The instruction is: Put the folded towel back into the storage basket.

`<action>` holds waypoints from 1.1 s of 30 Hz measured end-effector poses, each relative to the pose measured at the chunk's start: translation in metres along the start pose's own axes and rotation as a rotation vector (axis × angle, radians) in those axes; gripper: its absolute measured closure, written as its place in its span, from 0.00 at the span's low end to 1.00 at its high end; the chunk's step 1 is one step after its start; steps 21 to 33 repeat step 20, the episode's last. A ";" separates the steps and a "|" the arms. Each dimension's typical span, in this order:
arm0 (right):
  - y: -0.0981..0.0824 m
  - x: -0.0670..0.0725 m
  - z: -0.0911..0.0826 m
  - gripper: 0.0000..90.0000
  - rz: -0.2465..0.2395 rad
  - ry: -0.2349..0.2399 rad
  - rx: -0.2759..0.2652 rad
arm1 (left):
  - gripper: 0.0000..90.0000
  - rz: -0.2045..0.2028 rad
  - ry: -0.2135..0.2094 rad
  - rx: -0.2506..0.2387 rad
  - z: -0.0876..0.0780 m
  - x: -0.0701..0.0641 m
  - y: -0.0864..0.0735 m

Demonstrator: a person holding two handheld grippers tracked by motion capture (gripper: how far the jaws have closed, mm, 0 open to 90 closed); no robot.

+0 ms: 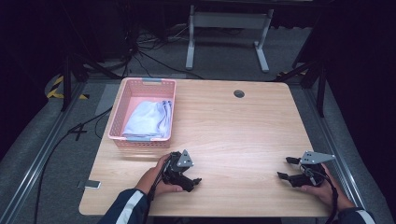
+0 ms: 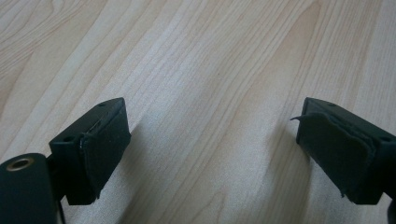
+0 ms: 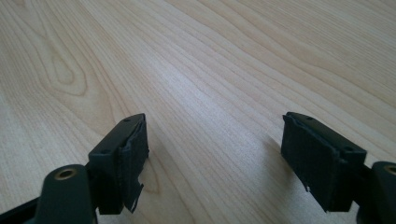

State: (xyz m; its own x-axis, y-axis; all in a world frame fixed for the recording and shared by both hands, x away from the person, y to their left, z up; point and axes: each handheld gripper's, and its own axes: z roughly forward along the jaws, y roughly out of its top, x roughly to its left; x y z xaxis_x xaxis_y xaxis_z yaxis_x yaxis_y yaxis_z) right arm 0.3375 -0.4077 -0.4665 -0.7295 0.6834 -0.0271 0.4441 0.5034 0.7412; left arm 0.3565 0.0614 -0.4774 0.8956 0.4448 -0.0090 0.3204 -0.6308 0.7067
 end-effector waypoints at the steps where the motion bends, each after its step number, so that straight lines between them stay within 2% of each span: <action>1: 0.000 0.000 0.000 0.25 0.000 0.000 0.000 | 0.11 0.000 0.001 -0.002 0.000 0.000 0.000; 33: 0.000 0.000 0.000 0.25 -0.002 0.001 0.000 | 0.10 0.002 0.003 0.003 0.001 0.000 0.001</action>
